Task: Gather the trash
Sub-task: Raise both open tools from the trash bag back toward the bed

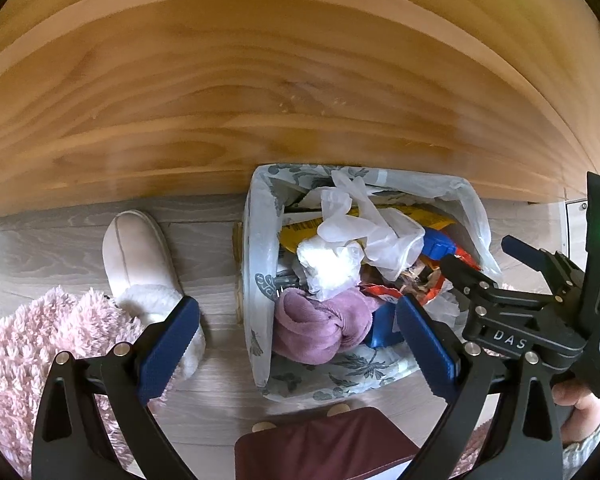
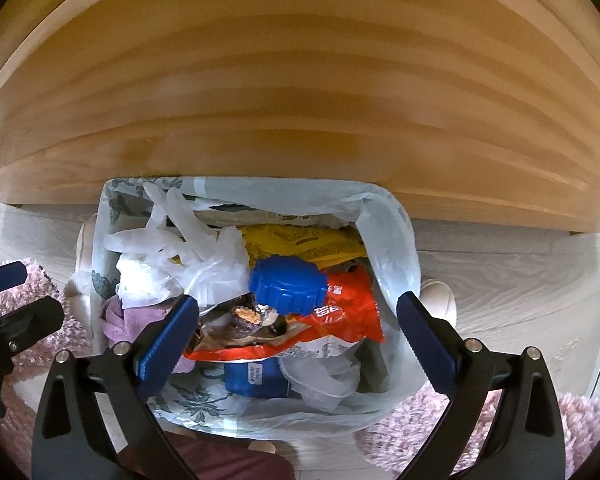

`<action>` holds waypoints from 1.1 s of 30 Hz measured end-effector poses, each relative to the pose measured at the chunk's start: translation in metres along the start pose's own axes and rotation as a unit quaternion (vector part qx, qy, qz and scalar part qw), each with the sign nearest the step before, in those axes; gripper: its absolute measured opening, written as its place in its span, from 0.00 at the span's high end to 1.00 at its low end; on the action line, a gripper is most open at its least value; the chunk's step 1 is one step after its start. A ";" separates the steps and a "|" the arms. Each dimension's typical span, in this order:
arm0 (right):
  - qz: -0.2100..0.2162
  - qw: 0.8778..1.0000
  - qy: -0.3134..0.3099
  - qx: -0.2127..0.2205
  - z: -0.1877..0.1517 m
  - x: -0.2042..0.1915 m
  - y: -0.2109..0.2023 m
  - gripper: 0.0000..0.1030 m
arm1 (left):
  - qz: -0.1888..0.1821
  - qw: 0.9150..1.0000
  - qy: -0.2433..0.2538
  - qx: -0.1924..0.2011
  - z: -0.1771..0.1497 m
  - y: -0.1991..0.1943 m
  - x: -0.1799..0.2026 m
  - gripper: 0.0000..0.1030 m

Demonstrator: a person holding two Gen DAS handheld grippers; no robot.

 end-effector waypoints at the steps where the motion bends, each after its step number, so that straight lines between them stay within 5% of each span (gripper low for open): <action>1: -0.001 1.000 0.001 0.001 0.000 0.000 -0.001 0.08 | 0.001 1.000 0.000 0.001 0.000 0.000 0.000 0.07; 8: -0.005 1.000 0.005 0.017 -0.002 0.000 -0.012 0.08 | -0.022 1.000 -0.002 0.007 0.000 -0.005 0.002 0.07; 15: -0.004 0.998 0.005 0.056 -0.014 0.001 -0.038 0.08 | -0.007 0.999 0.033 0.034 -0.003 -0.019 0.012 0.07; 26: -0.012 0.987 -0.018 0.162 -0.018 0.004 -0.104 0.08 | -0.014 0.992 0.051 0.113 -0.013 -0.068 0.022 0.07; 33: -0.022 0.965 -0.010 0.260 -0.026 0.014 -0.163 0.08 | -0.047 0.982 0.058 0.173 -0.020 -0.111 0.024 0.07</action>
Point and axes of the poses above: each gripper's, at about its wrist camera, not at the fingertips, and y roughly the way its jaws point, x to its right, z to its top, the point moved 3 cm from there along y, roughly the way its jaws point, and after that the axes turned 7 degrees about -x, right-handed, at the moved point
